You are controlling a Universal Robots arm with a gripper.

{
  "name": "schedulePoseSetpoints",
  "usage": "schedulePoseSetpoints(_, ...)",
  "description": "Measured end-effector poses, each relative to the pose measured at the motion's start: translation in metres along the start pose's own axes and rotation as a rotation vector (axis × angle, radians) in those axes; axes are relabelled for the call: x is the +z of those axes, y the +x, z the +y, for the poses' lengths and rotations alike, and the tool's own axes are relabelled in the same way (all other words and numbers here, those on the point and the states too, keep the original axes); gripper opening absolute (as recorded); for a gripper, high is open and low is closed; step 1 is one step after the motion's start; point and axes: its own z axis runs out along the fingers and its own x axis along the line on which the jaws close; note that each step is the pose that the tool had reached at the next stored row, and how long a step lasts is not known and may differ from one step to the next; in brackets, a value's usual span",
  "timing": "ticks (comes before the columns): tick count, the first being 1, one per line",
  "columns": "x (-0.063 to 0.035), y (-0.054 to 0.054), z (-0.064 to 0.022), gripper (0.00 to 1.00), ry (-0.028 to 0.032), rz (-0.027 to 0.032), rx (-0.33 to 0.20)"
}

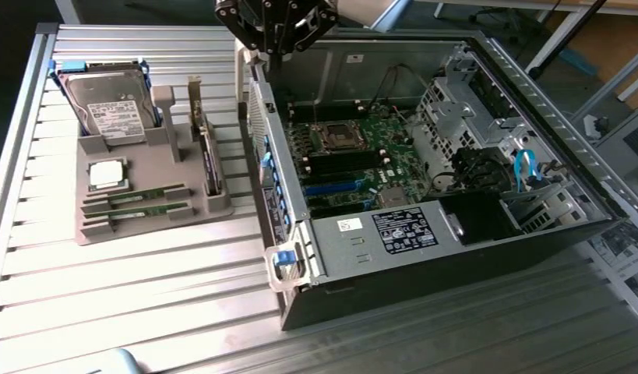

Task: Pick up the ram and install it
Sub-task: 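Reach for the ram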

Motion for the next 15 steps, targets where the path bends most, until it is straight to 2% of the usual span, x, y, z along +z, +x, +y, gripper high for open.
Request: schedulePoseSetpoints(15,-0.0006,0.023,-0.0017,0.11,0.0001,0.0001,0.000)
